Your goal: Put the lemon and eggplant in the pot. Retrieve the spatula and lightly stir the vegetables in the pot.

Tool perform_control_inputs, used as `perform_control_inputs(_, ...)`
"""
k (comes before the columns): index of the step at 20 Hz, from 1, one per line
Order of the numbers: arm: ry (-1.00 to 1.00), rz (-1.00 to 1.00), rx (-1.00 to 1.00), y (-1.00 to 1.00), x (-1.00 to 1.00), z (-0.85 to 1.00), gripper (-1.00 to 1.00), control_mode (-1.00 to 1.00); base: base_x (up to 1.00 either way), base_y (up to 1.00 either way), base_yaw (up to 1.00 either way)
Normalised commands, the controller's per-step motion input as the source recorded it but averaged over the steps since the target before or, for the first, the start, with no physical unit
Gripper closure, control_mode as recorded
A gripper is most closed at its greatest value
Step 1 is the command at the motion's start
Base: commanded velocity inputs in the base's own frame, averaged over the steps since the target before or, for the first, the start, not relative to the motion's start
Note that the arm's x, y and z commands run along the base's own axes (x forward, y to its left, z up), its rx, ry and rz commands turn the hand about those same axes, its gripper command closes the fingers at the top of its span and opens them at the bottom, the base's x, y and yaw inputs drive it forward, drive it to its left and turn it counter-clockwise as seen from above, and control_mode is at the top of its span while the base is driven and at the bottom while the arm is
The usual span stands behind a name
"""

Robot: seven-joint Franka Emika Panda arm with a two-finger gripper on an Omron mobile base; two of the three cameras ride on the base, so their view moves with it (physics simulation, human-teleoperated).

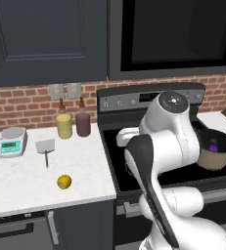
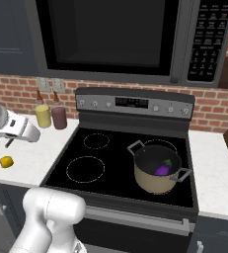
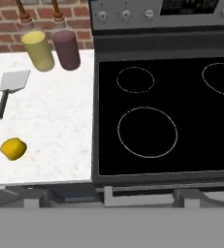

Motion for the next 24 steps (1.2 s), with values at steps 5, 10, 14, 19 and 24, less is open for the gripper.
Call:
perform_control_inputs(5, 0.14, 0.17, 0.03, 1.00, -0.01, -0.21, -1.00, -1.00, 0.00, 0.00, 0.00)
perform_control_inputs(10, 0.01, 0.11, 0.00, 0.98, 0.00, -0.53, -1.00, -1.00, 0.00, 0.00, 0.00)
perform_control_inputs(14, 0.00, 0.02, -0.01, 0.69, 0.00, -0.68, -1.00, -1.00, 0.00, 0.00, 0.00)
perform_control_inputs(19, 0.00, 0.00, 0.00, 0.35, 0.08, -0.59, -1.00, -1.00, 0.00, 0.00, 0.00)
perform_control_inputs(24, 0.00, 0.00, 0.00, 0.22, 0.32, -0.44, -1.00, -1.00, 0.00, 0.00, 0.00)
